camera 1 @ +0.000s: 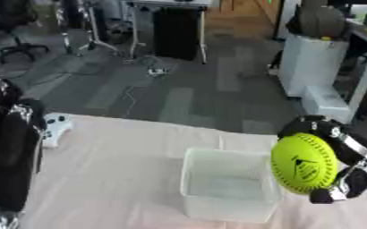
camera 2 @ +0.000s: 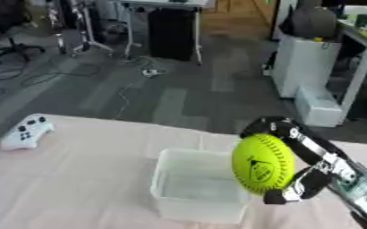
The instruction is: Pick up objects on the table and place them in the box.
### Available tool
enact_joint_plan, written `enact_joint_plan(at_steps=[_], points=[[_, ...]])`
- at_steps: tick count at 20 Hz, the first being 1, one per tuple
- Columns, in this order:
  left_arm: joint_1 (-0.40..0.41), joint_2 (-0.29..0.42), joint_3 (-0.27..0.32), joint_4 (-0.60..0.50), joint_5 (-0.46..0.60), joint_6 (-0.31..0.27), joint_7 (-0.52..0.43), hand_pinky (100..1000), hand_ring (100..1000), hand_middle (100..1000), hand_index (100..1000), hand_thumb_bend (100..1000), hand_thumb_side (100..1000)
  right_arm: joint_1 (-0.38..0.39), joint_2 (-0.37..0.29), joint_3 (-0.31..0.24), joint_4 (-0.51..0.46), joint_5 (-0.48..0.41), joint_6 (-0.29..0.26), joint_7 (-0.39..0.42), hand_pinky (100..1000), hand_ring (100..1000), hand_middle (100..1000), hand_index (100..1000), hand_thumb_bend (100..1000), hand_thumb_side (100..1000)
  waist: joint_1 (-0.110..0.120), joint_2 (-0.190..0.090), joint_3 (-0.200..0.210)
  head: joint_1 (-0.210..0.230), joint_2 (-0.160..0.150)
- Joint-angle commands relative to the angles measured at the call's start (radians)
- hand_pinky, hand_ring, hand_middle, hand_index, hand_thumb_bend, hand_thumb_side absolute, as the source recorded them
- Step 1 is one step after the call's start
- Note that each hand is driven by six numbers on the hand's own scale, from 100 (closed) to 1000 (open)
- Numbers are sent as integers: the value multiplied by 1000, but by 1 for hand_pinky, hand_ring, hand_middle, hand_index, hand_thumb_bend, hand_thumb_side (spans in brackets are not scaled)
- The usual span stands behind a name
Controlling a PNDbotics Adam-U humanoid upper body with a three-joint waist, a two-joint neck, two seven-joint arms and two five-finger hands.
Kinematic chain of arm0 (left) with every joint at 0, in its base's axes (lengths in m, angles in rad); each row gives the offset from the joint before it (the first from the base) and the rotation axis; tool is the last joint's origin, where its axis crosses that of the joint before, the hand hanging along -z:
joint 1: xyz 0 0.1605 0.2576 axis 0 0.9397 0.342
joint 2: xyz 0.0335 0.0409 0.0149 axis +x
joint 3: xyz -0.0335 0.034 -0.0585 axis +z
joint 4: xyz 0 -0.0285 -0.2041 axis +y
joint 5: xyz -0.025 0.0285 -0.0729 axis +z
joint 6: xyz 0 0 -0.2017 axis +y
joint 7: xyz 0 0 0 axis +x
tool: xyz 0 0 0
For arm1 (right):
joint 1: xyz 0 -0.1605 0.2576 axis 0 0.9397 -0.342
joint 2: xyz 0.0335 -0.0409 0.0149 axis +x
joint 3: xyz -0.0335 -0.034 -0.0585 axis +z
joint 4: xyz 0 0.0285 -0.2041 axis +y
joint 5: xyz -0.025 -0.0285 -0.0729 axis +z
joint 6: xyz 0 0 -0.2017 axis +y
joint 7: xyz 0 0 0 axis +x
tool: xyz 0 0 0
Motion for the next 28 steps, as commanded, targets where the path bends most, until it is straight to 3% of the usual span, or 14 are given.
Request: enact_joint_plan(at_steps=[1,5,10,23,26,28], points=[[-26,-4,-4,-17,14,5,13,100,299,445,670,167,719,-12,-45,-28,-5,28,-25,-23,100,100,100,100,503,228,-4,-11,6,-35,-4],[-42,-14,-6,-17,21,10,23,100,301,446,670,171,718,-10,-43,-29,-1,65,-51,-46,100,100,100,100,502,230,-17,-4,23,-55,4],[-65,-28,-6,-17,30,16,34,100,302,448,669,175,716,-24,-30,-17,4,101,-66,-54,100,100,100,100,500,231,-28,10,47,-30,1],[-119,-55,-13,-17,44,33,59,100,305,449,668,183,713,-40,-15,-19,10,166,-102,-74,100,100,100,100,492,235,-69,42,98,17,-55],[-131,-60,-14,-17,47,38,64,100,306,449,667,185,712,-44,-23,-33,13,193,-121,-98,100,100,100,100,456,235,-79,50,109,21,-73],[-139,-63,-16,-17,49,40,68,100,307,450,667,185,711,-48,-32,-49,20,220,-137,-133,100,100,100,100,478,244,-86,54,116,26,-94]])
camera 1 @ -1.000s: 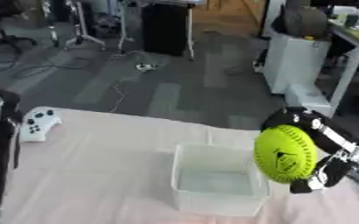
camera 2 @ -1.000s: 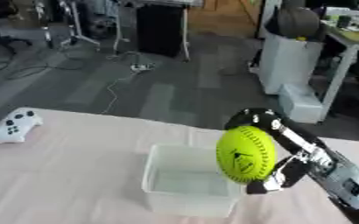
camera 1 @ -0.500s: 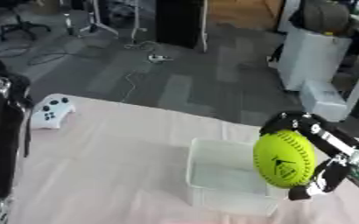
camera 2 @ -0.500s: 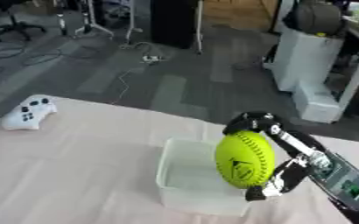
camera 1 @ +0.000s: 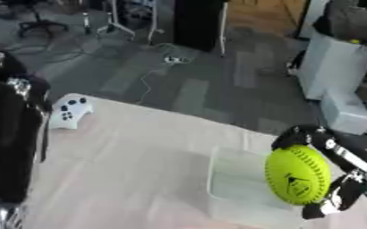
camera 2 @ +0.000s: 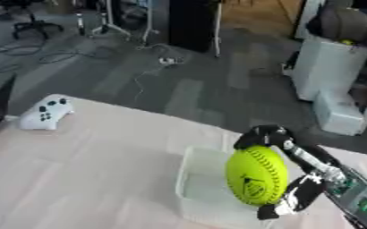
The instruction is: Pick up objects on the table and place them in the box.
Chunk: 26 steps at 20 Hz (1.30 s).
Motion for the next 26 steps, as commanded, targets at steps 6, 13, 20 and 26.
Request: enact_joint_plan(at_steps=[6,13,20,26], points=[[-50,-15,-10,-17,12,11,6,100,307,450,667,187,711,-48,-66,-78,38,115,-46,-179,100,100,100,100,470,242,-22,10,25,50,-121],[-77,-22,-18,-17,7,25,1,100,306,449,668,185,714,-46,-85,-102,62,199,-47,-298,100,100,100,100,503,227,-50,46,53,96,-200],[-88,-25,-21,-17,7,33,-4,100,306,449,668,184,714,-44,-70,-86,62,214,-47,-337,100,100,100,100,512,259,-57,59,61,99,-194],[-89,-22,-21,-17,11,30,-8,100,306,448,668,182,714,-41,-64,-75,62,198,-47,-315,100,100,100,100,509,261,-52,59,55,91,-184]])
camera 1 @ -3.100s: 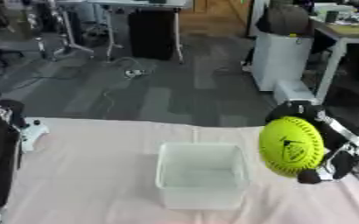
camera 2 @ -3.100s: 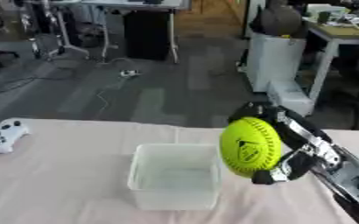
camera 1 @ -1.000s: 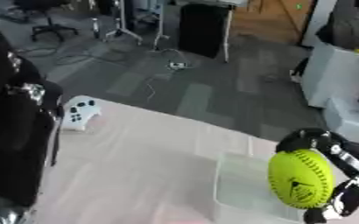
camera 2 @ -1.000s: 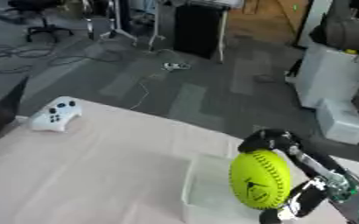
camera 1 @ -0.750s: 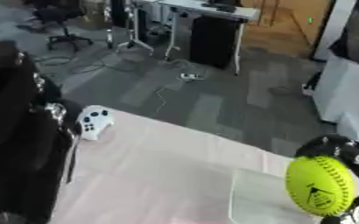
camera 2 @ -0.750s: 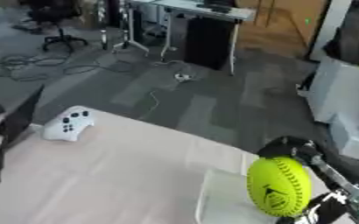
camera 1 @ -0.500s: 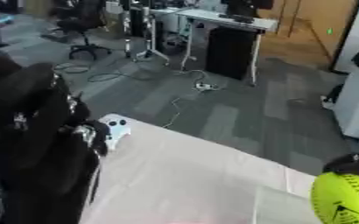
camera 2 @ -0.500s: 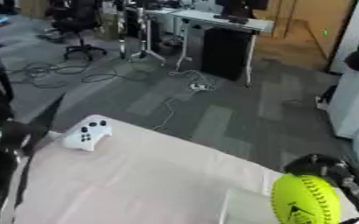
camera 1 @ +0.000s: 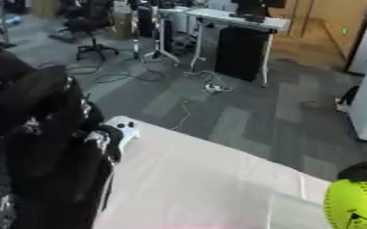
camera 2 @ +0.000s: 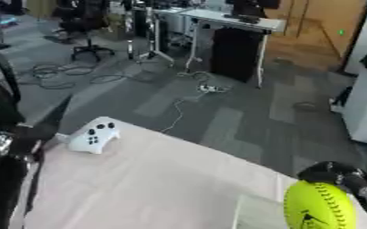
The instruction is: Pick up objects on the table and place them in the box.
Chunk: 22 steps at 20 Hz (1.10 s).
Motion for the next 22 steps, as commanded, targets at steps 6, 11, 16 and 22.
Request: enact_joint_plan(at_steps=[6,11,16,22], points=[[-10,5,-1,-17,7,-5,-10,100,305,448,668,180,715,-14,-27,1,-4,-40,-1,45,100,100,100,100,510,259,24,-18,-15,-63,71],[-7,7,-1,-17,10,-10,-22,100,305,447,669,178,715,-16,-17,10,8,-70,-1,85,100,100,100,100,574,244,34,-19,-20,-81,103],[-5,8,-1,-17,9,-8,-24,100,305,447,669,175,715,-14,-17,19,21,-16,-1,136,372,672,700,782,845,648,36,-17,-22,-78,102],[-7,8,-1,-17,11,-9,-24,100,305,447,669,175,715,-16,-4,22,24,2,-1,153,699,860,874,911,887,807,35,-16,-22,-73,103]])
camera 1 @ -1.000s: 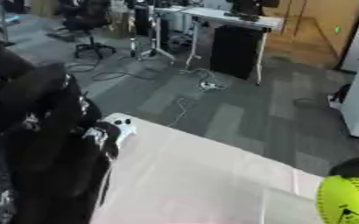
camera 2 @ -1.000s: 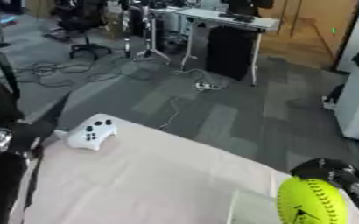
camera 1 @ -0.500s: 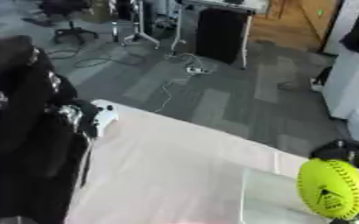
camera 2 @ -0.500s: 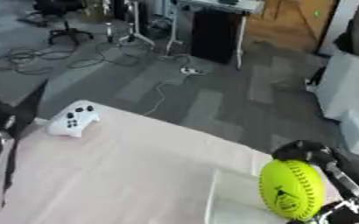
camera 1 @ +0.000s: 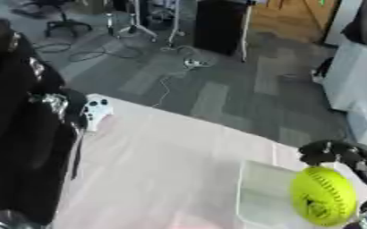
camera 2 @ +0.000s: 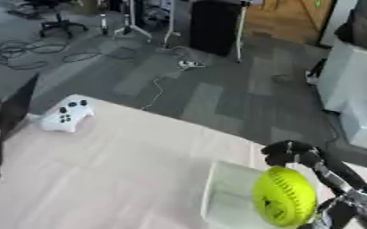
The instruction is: Pick up objects on the table and place them in the box.
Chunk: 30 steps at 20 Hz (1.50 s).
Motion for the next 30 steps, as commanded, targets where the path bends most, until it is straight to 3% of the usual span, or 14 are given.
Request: enact_joint_plan(at_steps=[1,11,13,16,18,22,26,28,30], points=[[-10,7,-1,-17,5,0,-6,100,305,447,669,175,715,-17,-19,-5,-10,-6,0,-4,725,871,885,924,896,830,10,-16,-4,-2,0],[-9,10,-2,-17,6,1,-11,100,304,447,669,173,716,-18,-20,-3,-15,-42,0,-18,722,864,865,916,888,873,12,-15,-7,2,-5],[-6,13,-3,-17,6,2,-15,100,304,446,669,171,717,-17,-20,-2,-19,-62,0,-25,676,850,841,898,870,860,13,-16,-8,1,-4],[4,23,-4,-17,3,0,-24,100,302,445,670,165,718,-13,-35,0,-48,-137,0,-44,350,772,748,801,823,837,21,-25,-16,-9,-4],[17,34,-4,-17,1,-4,-33,100,301,444,670,161,719,-4,-55,3,-83,-211,0,-49,267,737,711,782,808,827,31,-36,-30,-19,1],[58,63,-4,-17,-3,-17,-53,100,300,444,670,153,720,37,-111,11,-179,-397,2,-27,108,545,543,727,745,820,56,-74,-71,-44,24],[108,94,2,-17,-10,-36,-59,100,300,444,670,151,720,122,-198,1,-372,-647,62,17,100,417,435,673,716,811,76,-129,-118,-53,59],[131,110,8,-17,-15,-45,-55,100,300,444,669,151,719,211,-252,-36,-519,-775,87,35,100,386,407,640,697,804,80,-154,-144,-27,63],[153,125,13,-17,-21,-53,-49,100,300,444,669,151,719,299,-287,-81,-603,-879,90,51,100,365,382,622,686,797,82,-178,-167,0,74]])
